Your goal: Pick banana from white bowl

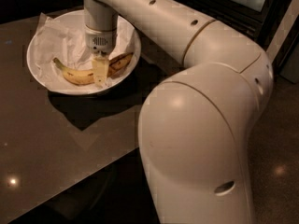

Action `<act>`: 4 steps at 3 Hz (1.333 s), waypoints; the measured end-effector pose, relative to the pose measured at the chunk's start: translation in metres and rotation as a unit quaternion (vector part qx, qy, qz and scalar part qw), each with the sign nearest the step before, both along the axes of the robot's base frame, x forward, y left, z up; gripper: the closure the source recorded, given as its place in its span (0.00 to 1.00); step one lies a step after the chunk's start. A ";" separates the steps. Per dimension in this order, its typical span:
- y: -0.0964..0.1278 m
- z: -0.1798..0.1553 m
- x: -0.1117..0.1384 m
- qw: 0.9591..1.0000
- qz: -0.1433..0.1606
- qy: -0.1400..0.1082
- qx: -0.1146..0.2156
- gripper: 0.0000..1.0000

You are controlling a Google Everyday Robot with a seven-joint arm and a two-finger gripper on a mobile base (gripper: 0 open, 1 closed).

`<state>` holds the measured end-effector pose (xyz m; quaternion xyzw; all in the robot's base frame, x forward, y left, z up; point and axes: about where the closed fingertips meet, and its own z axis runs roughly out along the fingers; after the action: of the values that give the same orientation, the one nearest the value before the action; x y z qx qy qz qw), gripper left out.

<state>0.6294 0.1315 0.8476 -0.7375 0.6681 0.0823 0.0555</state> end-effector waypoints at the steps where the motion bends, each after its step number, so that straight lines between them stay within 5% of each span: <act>1: 0.004 -0.003 0.003 1.000 -0.001 -0.005 0.005 0.71; 2: 0.004 -0.003 0.003 1.000 -0.001 -0.005 0.005 0.94; 4: 0.001 0.008 0.004 1.000 -0.003 -0.013 0.024 1.00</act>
Offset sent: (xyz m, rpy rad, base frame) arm 0.0026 0.0029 -0.0026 0.0063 -0.0082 -0.0018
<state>0.6331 0.1329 0.8556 -0.7351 0.6670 0.0891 0.0820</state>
